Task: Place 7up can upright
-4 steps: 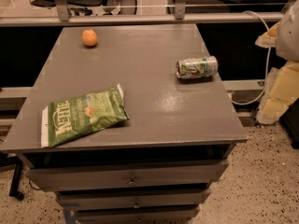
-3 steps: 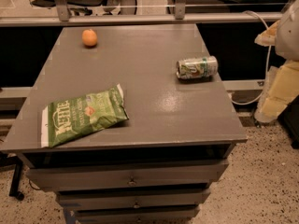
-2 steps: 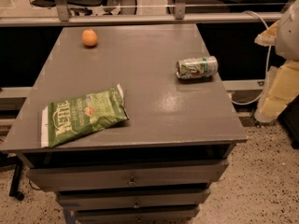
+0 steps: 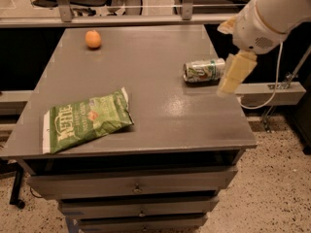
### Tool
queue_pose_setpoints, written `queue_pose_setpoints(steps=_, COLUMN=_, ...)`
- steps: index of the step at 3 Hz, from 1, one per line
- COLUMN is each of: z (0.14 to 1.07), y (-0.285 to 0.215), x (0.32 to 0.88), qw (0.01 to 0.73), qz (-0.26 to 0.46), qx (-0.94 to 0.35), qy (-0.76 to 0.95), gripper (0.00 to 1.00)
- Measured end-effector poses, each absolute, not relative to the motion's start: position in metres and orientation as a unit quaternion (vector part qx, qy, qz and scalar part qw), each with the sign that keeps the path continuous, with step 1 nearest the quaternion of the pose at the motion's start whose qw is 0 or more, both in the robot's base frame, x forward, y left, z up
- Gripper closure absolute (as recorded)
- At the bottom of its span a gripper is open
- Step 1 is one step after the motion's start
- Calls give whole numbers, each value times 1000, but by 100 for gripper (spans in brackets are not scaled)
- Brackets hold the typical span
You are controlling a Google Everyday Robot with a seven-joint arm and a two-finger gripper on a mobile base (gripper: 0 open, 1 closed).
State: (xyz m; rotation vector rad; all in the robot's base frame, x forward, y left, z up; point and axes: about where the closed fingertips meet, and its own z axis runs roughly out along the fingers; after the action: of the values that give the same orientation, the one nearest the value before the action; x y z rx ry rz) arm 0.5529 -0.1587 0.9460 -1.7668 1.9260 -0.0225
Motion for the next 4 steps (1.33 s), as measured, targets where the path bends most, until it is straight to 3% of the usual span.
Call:
queue_pose_setpoints(steps=2, z=918, y=-107, x=629, qw=295, qz=16, qx=-685, qy=666, gripper=0)
queue_pose_setpoints(steps=4, z=871, y=-100, x=663, qw=246, qz=9, qx=-696, qy=675, gripper=0)
